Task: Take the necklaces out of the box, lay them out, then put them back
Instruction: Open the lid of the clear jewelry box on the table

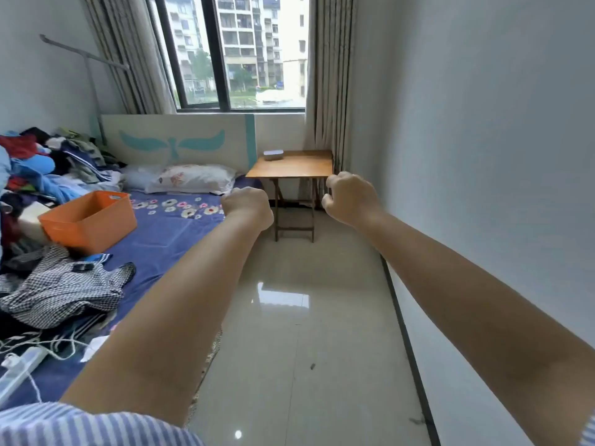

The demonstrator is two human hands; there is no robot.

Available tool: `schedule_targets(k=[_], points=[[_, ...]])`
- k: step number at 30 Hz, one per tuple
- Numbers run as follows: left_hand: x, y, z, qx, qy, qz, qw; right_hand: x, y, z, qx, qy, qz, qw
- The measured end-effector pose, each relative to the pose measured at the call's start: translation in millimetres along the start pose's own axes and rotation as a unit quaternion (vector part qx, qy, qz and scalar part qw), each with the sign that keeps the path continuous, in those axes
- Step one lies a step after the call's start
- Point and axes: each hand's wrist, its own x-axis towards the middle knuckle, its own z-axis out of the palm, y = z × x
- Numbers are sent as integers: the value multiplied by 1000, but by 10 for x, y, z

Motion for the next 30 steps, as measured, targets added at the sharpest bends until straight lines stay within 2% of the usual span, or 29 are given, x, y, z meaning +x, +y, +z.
schedule_targets(k=[3,7,18,22,30], points=[[678,12,261,3,-23,-16,1000,641,152,413,-16,-11,-5,1000],[1738,91,513,10,-38,6,999,1667,340,923,-34,-26,-15,999],[4660,543,1042,6,-28,33,999,4360,1377,2076,-20,-30,25,999],[5774,833,1362,20,-22,26,999,5344,1826,2581,-53,-42,-8,998],[7788,1212,1854,25,-51,-8,998,7276,2472,3504,-50,-76,-53,994]])
